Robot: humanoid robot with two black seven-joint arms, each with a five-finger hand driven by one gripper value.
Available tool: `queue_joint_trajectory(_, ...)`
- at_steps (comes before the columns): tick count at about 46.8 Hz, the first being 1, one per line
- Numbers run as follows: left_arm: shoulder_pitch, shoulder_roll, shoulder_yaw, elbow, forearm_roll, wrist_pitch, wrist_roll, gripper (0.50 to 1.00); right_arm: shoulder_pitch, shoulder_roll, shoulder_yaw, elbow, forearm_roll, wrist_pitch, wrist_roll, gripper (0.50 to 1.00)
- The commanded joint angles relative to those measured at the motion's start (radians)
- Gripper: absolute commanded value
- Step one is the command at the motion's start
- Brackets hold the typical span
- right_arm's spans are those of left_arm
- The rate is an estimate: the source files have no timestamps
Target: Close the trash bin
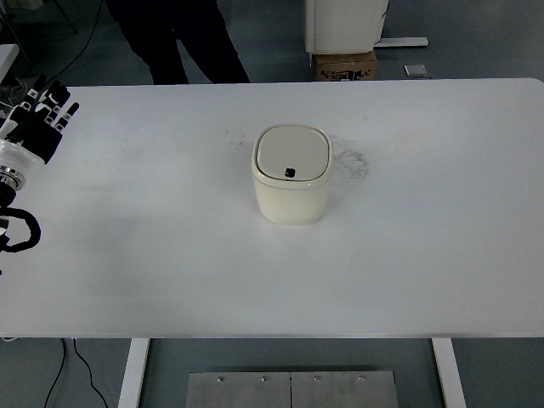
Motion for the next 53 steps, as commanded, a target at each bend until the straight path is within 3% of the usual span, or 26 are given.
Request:
queue_joint_trajectory(1, 0.006, -0.010, 0.000, -0.001, 0.000, 0.000, 0.000, 1.000, 0.000, 0.000, -0.001, 0.000, 0.000, 0.000, 0.000, 0.991)
queue_joint_trajectory(53, 0.041, -0.028, 0.000, -0.001, 0.000, 0.000, 0.000, 1.000, 0.006, 0.000, -0.001, 0.000, 0.002, 0.000, 0.002, 0.991)
